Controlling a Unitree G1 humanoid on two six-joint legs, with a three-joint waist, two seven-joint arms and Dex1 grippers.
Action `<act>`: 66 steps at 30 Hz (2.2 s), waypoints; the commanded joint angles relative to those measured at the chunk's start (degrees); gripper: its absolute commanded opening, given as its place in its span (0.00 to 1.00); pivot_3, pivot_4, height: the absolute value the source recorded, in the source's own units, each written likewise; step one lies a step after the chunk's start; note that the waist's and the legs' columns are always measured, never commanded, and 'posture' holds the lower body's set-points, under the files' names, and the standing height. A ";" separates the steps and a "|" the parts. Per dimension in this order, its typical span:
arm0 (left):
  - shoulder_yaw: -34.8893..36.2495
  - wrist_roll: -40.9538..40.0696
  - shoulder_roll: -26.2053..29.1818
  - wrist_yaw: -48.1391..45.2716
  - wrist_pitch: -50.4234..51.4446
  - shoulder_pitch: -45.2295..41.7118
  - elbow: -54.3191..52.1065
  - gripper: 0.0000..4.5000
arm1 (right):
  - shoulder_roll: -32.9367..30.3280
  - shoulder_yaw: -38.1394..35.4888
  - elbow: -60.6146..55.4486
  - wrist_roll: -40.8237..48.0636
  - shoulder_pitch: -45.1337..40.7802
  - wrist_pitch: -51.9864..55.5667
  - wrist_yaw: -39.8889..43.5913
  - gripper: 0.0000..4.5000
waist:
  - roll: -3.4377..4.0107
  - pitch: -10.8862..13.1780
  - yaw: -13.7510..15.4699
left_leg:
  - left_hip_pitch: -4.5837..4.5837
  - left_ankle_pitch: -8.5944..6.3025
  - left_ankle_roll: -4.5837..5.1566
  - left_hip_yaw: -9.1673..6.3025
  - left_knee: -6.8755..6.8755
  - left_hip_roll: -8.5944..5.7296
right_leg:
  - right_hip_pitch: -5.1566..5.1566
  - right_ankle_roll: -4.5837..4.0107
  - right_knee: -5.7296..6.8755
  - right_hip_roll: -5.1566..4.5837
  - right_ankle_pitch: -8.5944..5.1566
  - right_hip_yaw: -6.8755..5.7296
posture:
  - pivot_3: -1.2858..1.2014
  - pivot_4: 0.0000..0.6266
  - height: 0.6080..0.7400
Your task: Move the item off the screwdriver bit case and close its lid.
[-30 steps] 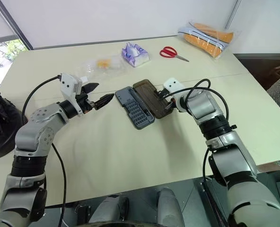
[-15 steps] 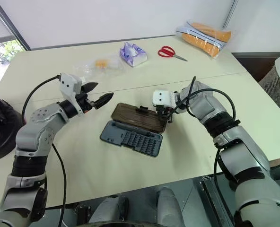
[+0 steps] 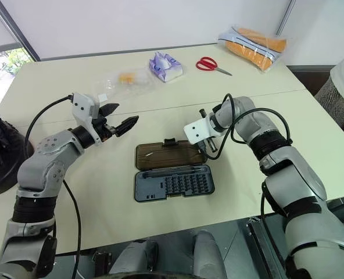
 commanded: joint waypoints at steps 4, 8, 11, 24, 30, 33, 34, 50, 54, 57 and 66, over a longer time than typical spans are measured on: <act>1.21 -0.64 0.65 -0.32 0.42 -1.13 -1.86 1.00 | -1.29 0.55 1.00 -5.41 -2.00 -8.62 -3.53 0.01 | 0.00 0.00 0.00 | 0.00 0.00 0.00 0.00 0.01 -0.01 | 0.01 0.00 0.00 0.00 0.00 0.00 | 0.52 0.24 1.00; 0.97 -0.57 0.59 -0.58 0.64 -1.56 -1.51 1.00 | -1.99 -0.19 -2.27 -4.43 0.00 -10.56 -1.82 0.01 | 0.00 0.00 0.01 | 0.00 0.00 0.00 0.00 0.02 -0.01 | 0.02 0.00 0.00 0.00 0.00 0.00 | 0.52 0.24 1.00; 0.90 -0.48 0.54 -0.69 0.68 -1.82 -1.31 1.00 | -2.27 -0.61 -3.95 -3.96 1.04 -10.51 -1.17 0.01 | 0.00 0.00 0.02 | 0.00 0.00 0.00 -0.01 0.02 -0.01 | 0.02 0.00 0.00 0.00 0.00 0.00 | 0.52 0.24 1.00; 0.56 -0.30 0.27 -0.95 0.74 -2.04 -1.30 1.00 | -3.03 -2.45 -9.87 -4.50 4.81 -4.97 -0.94 0.01 | 0.00 0.00 0.02 | 0.00 0.00 0.00 -0.01 0.01 -0.01 | 0.03 0.00 0.00 0.00 0.00 -0.01 | 0.52 0.24 1.00; 0.06 -0.17 -0.27 -0.97 0.52 -2.47 -0.84 1.00 | -3.13 -3.19 -8.57 -5.55 3.91 -0.77 -2.10 0.01 | 0.00 0.00 0.05 | 0.00 0.00 0.00 -0.01 0.08 -0.01 | 0.05 0.00 0.00 0.00 0.00 -0.01 | 0.52 0.24 1.00; -0.10 -0.05 -0.43 -1.24 0.32 -2.81 -0.38 1.00 | -4.00 -3.08 -8.34 -5.80 4.26 -0.70 -2.25 0.01 | 0.00 0.00 0.09 | 0.00 0.00 0.00 -0.01 0.14 -0.01 | 0.10 0.00 0.00 0.00 0.00 -0.01 | 0.52 0.24 1.00; -0.12 -0.05 -0.48 -1.34 0.28 -2.98 -0.19 1.00 | -4.27 -3.09 -8.56 -5.76 4.56 -0.73 -2.20 0.01 | 0.00 0.00 0.11 | -0.01 0.00 0.00 -0.02 0.18 -0.02 | 0.11 0.00 0.00 0.00 0.00 -0.01 | 0.52 0.24 1.00; -0.61 -1.83 0.81 -5.77 1.58 -2.47 -0.33 1.00 | -5.23 -7.01 -16.94 -0.03 7.77 6.43 3.32 0.90 | 0.02 0.01 0.37 | -0.02 -0.01 0.00 -0.12 0.37 -0.04 | 0.26 0.00 0.01 0.02 0.00 -0.08 | 0.52 0.24 1.00; -0.90 -4.33 2.88 -10.91 3.11 -1.91 -1.38 1.00 | -4.60 -10.35 -22.71 4.22 8.63 14.02 4.62 0.90 | 0.05 0.04 0.08 | -0.03 -0.01 0.00 -0.12 0.35 -0.02 | 0.24 0.00 0.01 0.02 0.00 -0.07 | 0.52 0.24 1.00; -1.76 -4.45 4.53 -13.77 3.22 -1.79 -1.14 1.00 | -4.70 -12.30 -27.09 5.63 9.87 18.63 3.40 0.90 | 0.06 0.04 0.08 | -0.03 -0.01 0.01 -0.13 0.34 -0.01 | 0.22 0.00 0.01 0.03 0.00 -0.08 | 0.52 0.24 1.00; -3.26 -3.83 4.97 -16.56 2.25 -4.04 0.89 1.00 | -4.57 -17.92 -40.01 7.54 15.51 32.37 -2.96 0.90 | 0.06 0.04 0.55 | -0.06 -0.01 0.01 -0.13 0.38 -0.02 | 0.22 0.00 0.02 0.02 0.00 -0.07 | 0.52 0.24 1.00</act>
